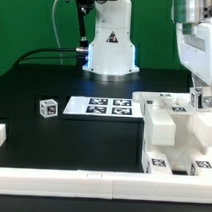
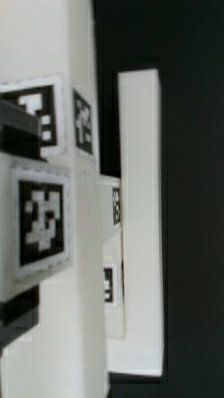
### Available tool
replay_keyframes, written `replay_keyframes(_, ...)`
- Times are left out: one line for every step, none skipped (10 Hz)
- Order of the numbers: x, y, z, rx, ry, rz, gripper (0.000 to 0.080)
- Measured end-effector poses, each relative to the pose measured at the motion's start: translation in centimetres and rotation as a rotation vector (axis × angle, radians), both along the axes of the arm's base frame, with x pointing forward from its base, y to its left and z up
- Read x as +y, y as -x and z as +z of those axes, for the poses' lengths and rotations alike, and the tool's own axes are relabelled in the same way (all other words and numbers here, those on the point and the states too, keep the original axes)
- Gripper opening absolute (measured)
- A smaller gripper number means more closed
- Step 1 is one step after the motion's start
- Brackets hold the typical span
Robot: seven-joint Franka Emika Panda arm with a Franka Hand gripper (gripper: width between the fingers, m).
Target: Assemble chair
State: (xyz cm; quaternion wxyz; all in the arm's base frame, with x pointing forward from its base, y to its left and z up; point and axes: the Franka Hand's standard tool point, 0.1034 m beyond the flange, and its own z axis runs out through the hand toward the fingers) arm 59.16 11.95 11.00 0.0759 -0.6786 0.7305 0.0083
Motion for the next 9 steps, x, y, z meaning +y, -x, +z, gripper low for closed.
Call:
replay_keyframes(0.01,0.01,-0.02,0.0,0.0,0.001,0.0421)
replay_keyframes(-0.02,0.04,-0.04,-0.002,0.005,0.035,0.0421)
replay_keyframes(-0.09,0.19,-0.13,-0.006,0.015,0.144,0.0553)
replay_keyframes(-0.34,0.13,-0.12,-0.019,0.026,0.252,0.0629)
replay_keyframes(-0.71,-0.05,-0.07,-0.045,0.045,0.448,0.0643)
replay_keyframes(-0.67,-0.03,-0.08,-0.059,0.058,0.608,0.0643)
replay_keyframes(-0.7,0.05,-0.06,-0.077,0.072,0.711,0.0649)
replay_keyframes(-0.79,0.03,-0.13,-0.083,0.079,0.77,0.0649)
replay_keyframes(-0.82,0.03,-0.15,-0.09,0.085,0.831,0.0649)
